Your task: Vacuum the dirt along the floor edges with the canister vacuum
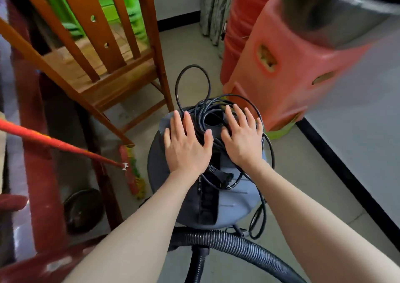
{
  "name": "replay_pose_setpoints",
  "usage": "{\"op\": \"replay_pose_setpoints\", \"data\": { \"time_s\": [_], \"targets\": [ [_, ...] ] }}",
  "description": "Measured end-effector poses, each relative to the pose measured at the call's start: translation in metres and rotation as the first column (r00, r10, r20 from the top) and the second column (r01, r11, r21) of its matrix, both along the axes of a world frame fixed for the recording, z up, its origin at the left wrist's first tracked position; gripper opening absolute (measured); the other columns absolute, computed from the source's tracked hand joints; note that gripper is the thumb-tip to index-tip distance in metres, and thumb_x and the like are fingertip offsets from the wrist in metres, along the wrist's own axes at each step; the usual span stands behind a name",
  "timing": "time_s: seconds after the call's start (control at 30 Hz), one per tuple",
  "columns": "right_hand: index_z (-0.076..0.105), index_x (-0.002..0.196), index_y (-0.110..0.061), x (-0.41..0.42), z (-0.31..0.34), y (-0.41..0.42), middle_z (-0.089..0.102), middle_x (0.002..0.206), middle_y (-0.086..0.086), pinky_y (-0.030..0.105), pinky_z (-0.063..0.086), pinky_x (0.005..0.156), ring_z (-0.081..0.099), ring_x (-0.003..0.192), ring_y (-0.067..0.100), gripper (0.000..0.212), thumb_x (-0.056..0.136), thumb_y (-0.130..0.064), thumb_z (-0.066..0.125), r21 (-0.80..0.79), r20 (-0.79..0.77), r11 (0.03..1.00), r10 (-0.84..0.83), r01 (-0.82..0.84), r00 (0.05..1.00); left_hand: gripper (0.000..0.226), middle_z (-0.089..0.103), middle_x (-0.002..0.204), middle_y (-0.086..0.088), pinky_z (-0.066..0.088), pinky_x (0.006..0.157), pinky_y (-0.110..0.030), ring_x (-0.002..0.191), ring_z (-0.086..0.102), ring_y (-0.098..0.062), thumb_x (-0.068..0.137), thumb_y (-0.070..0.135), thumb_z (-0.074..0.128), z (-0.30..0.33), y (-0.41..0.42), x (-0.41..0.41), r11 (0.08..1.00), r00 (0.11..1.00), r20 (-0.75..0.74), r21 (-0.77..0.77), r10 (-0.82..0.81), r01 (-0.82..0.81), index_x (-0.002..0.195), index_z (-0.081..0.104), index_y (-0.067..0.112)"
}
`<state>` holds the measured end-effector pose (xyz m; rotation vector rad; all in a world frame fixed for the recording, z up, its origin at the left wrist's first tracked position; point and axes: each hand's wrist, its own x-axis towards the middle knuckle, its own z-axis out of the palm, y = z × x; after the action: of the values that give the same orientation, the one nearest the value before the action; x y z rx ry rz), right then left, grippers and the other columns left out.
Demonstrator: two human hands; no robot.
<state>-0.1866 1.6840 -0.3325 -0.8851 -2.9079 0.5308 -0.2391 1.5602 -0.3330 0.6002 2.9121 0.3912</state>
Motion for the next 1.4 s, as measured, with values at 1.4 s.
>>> {"op": "replay_pose_setpoints", "data": {
  "time_s": [1.4],
  "targets": [
    [0.013,0.156,-0.026,-0.25,0.005,0.165,0.01,0.164,0.001,0.051,-0.005,0.118,-0.001,0.151,0.023,0.06,0.102,-0.045,0.032,0.0,0.099,0.898,0.439,-0.441,0.893,0.078,0.0,0.16,-0.011,0.006,0.118,-0.043,0.147,0.005,-0.022,0.092,0.061,0.006,0.001,0.148,-0.201,0.946,0.948,0.0,-0.047,0.32,-0.319,0.152,0.004,0.01]
  ]
}}
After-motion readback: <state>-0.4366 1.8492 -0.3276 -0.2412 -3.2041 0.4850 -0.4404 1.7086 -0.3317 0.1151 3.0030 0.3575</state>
